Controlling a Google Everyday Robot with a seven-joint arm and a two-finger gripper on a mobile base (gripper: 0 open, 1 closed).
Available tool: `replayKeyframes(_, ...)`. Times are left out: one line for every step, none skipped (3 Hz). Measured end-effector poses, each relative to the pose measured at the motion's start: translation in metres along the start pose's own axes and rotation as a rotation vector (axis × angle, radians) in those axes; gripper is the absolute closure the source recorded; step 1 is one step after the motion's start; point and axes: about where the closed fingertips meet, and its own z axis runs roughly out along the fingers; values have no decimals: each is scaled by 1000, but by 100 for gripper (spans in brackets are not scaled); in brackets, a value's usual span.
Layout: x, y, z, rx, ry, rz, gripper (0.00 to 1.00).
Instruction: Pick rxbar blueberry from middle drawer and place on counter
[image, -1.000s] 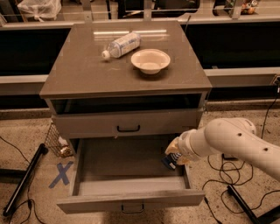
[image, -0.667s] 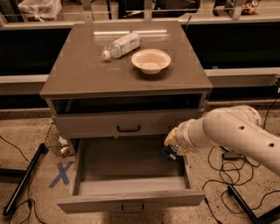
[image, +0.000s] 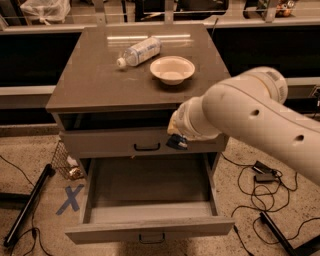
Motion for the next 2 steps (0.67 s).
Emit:
replayKeyframes(25,-41,-12,-11,21,-84,100)
replayKeyframes(50,-78,-9,-36,9,-137,100)
